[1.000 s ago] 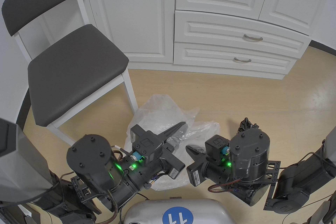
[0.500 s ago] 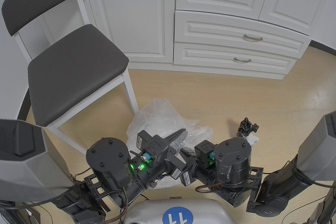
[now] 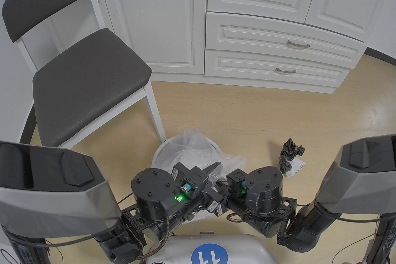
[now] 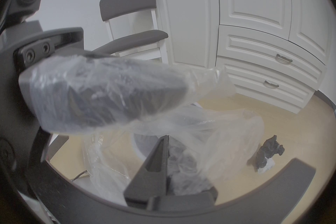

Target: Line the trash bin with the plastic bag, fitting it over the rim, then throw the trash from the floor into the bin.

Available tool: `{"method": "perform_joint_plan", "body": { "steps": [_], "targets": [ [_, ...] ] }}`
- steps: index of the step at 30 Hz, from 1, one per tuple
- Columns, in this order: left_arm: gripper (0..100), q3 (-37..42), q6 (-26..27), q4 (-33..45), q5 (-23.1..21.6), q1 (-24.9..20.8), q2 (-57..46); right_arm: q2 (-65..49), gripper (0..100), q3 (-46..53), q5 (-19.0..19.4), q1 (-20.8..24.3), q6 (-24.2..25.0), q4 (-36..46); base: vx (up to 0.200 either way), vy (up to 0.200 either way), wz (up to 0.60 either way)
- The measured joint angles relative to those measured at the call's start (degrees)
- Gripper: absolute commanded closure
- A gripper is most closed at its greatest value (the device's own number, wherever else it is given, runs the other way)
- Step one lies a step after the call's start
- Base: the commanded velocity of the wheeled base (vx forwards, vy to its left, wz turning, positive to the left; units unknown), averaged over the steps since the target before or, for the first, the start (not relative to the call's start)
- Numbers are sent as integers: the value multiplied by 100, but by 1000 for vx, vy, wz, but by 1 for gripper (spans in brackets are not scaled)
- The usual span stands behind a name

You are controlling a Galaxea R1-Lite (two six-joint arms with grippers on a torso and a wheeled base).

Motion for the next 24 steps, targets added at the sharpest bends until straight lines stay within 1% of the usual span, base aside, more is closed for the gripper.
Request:
{"method": "perform_joint_plan", "body": {
  "steps": [6, 13, 16, 20, 24],
  "targets": [
    [100, -277, -178, 33, 11, 99, 435, 573, 100, -110, 143, -235, -229, -619, 0, 0, 0],
    [100, -579, -345, 37, 26, 189, 848, 1080, 100, -417, 187, -411, -240, -759, 0, 0, 0],
    [100, -664, -375, 30, 24, 250, 956, 1304, 100, -584, 197, -469, -234, -953, 0, 0, 0],
    [100, -822, -400, 33, 22, 339, 1106, 1502, 100, -700, 189, -522, -229, -981, 0, 0, 0],
    [100, -1048, -630, 12, 41, 410, 1257, 1613, 100, -778, 190, -541, -232, -962, 0, 0, 0]
  ]
}}
